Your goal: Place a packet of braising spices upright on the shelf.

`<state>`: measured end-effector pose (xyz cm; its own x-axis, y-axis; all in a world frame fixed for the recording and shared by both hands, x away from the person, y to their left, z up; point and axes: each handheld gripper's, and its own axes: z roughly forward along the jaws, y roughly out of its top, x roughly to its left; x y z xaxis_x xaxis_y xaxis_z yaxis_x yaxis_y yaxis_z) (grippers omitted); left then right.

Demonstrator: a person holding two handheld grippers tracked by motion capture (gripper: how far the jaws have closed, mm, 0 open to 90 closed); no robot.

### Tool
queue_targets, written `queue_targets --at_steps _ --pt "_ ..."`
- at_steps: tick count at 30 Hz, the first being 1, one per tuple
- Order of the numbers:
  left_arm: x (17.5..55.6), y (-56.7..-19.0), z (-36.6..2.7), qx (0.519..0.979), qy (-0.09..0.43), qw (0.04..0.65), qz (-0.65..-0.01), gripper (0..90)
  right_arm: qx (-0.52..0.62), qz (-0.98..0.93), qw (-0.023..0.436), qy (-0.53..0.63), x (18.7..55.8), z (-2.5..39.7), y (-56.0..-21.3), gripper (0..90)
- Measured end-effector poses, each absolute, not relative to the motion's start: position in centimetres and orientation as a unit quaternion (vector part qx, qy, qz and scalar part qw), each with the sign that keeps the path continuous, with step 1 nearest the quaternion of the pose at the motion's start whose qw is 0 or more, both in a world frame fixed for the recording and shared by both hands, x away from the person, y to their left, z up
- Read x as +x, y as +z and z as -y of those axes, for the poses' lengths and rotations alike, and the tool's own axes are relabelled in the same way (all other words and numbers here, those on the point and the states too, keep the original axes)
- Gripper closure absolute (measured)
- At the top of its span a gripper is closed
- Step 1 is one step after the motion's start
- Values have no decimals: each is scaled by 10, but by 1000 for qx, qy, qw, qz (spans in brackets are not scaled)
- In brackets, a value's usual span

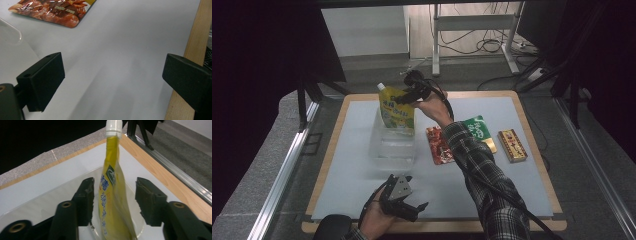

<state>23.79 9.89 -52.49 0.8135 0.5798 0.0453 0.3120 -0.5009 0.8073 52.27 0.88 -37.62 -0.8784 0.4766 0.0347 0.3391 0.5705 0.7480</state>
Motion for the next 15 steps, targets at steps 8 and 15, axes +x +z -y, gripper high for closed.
queue_targets --at_steps 8,15 --pt "238 -526 -98 853 157 423 -262 41 222 -882 114 401 518 3 -372 329" --pt "238 -526 -98 853 157 424 -262 41 213 -879 124 408 511 9 -371 220"
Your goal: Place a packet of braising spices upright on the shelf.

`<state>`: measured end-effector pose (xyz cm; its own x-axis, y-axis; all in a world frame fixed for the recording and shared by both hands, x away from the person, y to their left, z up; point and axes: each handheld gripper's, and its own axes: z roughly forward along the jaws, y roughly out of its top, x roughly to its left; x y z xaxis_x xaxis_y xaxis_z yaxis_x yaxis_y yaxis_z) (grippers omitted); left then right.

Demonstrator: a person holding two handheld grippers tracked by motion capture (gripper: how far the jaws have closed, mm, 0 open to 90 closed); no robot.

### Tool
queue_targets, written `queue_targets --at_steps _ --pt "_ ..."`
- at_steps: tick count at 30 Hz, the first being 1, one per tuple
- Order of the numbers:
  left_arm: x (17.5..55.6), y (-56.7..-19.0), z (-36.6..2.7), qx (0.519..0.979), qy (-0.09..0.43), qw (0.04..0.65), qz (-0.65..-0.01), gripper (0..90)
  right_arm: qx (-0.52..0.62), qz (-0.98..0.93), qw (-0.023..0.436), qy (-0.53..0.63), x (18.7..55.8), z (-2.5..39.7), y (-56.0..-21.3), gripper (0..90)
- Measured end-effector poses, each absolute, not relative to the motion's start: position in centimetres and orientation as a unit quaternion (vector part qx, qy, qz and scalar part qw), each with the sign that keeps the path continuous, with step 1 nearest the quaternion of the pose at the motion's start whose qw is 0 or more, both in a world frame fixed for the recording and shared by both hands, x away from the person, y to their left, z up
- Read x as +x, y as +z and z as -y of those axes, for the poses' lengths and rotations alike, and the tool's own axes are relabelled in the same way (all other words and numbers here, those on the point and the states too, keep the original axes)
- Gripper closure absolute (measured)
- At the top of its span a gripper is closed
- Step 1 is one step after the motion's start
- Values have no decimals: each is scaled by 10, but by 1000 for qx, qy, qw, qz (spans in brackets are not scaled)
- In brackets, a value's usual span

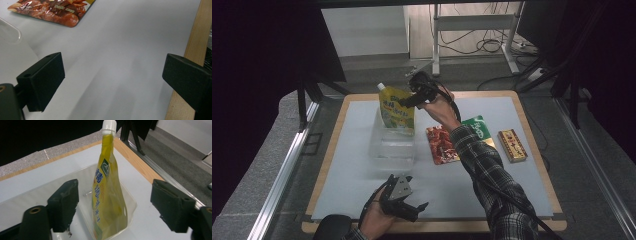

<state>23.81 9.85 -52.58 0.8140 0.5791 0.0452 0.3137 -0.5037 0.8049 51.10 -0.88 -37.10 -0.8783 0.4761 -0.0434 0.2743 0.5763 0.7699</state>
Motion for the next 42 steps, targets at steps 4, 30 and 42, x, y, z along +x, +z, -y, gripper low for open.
queue_targets --at_steps 4,30,42 --pt "238 -526 -98 853 157 423 -261 41 204 -879 119 414 508 12 -371 151" --pt "238 -527 -96 856 154 423 -256 40 211 -875 97 424 485 50 -372 0" --pt "238 -527 -96 856 154 422 -257 40 188 -876 104 431 469 77 -377 0"
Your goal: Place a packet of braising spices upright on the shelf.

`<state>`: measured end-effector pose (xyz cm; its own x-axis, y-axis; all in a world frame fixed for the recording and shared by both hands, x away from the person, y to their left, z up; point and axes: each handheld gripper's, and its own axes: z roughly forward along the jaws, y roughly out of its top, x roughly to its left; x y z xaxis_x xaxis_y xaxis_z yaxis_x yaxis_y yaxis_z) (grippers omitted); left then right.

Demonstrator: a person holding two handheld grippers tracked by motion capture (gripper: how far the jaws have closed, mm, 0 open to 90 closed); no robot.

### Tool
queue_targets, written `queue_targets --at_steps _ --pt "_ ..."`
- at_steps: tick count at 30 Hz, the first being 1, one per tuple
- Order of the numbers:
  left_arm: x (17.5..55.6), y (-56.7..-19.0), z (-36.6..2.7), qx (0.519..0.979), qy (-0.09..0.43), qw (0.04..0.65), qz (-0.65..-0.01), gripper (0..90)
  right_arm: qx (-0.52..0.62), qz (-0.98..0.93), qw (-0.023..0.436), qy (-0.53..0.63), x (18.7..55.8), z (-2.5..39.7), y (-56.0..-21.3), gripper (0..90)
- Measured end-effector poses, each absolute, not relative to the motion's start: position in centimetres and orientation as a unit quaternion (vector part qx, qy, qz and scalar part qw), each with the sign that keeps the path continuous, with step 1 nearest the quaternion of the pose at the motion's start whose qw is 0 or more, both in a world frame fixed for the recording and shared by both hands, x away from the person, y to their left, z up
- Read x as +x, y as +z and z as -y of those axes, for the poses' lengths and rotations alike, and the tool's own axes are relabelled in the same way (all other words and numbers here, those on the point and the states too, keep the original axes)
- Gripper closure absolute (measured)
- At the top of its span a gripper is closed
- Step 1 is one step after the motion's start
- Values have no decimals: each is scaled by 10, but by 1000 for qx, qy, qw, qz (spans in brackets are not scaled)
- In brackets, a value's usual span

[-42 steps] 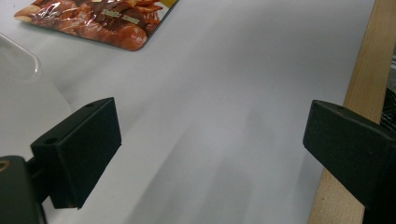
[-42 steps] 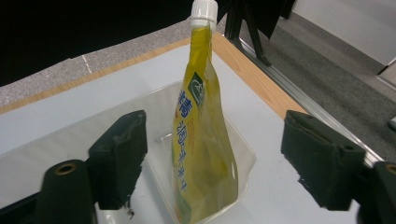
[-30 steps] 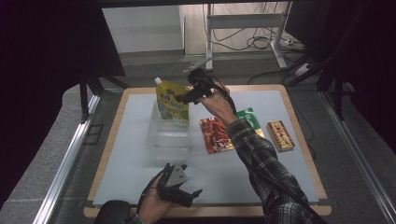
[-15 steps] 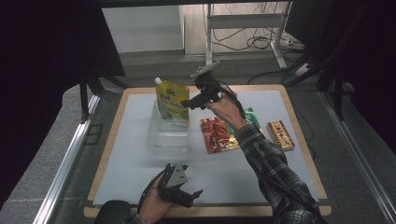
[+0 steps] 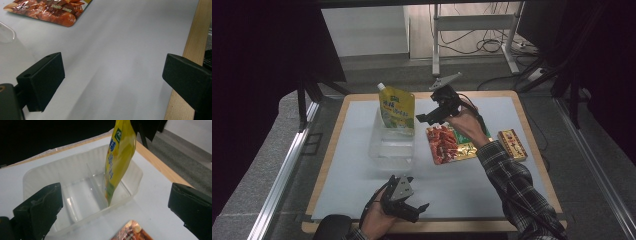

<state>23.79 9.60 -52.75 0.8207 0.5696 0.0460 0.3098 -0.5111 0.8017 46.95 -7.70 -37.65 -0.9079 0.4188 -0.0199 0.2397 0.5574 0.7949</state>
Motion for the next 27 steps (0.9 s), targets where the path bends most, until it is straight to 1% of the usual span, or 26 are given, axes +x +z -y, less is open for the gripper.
queue_targets --at_steps 4,15,18,27 --pt "238 -528 -96 856 154 422 -256 40 192 -877 97 429 466 88 -382 0" --pt "239 -528 -95 856 154 420 -258 40 200 -883 105 412 453 107 -392 6" --pt "238 -528 -95 856 154 420 -258 40 204 -881 112 412 449 112 -398 7" --pt "238 -528 -95 856 154 420 -259 40 215 -877 111 415 434 129 -416 4"
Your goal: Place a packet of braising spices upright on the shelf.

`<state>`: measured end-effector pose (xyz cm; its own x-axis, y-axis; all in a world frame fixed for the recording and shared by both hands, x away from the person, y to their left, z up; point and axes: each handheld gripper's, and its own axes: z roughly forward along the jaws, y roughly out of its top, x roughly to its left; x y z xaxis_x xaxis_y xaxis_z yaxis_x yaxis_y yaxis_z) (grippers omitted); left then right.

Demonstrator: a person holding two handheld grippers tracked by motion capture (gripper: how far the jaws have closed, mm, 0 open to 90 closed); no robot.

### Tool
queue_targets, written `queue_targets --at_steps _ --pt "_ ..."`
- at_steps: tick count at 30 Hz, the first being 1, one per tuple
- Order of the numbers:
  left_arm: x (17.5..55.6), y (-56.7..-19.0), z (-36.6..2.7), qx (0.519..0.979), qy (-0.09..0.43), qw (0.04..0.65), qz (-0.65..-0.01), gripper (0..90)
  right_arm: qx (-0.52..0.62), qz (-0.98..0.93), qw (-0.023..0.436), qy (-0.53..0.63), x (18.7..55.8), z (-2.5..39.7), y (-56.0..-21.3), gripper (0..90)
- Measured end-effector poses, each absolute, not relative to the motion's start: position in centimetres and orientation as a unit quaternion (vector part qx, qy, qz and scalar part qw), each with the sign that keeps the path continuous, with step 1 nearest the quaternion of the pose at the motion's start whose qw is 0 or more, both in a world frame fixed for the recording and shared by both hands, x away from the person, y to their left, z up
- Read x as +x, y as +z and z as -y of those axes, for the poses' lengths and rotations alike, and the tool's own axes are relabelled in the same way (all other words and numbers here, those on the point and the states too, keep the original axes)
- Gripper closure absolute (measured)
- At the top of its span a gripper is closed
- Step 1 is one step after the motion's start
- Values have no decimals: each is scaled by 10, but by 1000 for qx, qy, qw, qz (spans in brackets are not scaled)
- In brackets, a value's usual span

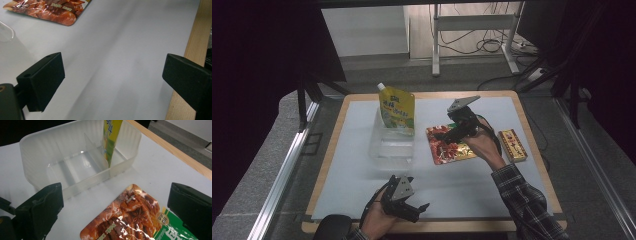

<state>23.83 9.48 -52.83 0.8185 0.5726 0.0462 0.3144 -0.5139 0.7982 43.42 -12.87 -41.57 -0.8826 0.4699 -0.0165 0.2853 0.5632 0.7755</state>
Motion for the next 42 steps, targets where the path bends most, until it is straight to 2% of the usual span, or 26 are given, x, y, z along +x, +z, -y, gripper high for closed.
queue_targets --at_steps 28,36,42 --pt "239 -528 -96 856 158 417 -261 41 257 -856 92 440 412 172 -447 7" --pt "239 -529 -95 859 157 415 -256 41 270 -864 136 403 417 191 -458 7" --pt "239 -529 -95 858 157 416 -256 41 295 -861 153 386 424 214 -468 5"
